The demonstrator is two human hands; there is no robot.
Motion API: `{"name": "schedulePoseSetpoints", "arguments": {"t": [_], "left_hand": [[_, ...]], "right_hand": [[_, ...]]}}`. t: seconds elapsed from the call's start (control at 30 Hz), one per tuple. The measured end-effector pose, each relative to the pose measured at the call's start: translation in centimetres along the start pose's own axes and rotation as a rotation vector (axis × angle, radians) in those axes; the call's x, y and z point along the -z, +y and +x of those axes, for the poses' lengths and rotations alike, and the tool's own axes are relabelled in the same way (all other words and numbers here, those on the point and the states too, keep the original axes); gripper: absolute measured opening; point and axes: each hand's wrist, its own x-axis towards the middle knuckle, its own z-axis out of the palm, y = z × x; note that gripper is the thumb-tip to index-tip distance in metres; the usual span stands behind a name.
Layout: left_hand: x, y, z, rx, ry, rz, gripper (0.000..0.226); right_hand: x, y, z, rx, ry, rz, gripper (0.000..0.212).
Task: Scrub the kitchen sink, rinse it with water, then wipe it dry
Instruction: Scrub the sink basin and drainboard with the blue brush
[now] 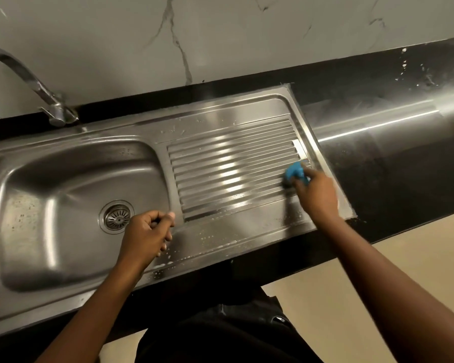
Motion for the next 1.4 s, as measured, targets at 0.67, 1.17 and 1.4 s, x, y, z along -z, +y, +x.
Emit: {"name": "schedulePoseSetpoints", "arguments": {"t": [0.67, 1.17, 1.4], "left_hand": [[2.7, -0.6, -1.2, -0.032, 0.010, 0.022, 0.027], [4.0, -1.2, -2.0, -0.043, 0.030, 0.052, 0.027], [4.5, -1.1, -1.7, -0.043, 0.022, 0.014, 0.028]], "right_hand": [[-2.2, -2.5, -2.6, 0.063, -0.063, -0.017, 0.040], [-16.3, -14.8, -14.0, 0.410, -0.314, -0.151, 0.053], [-10.4, -9.1, -11.7, 0.257, -0.337, -0.104, 0.055]]}}
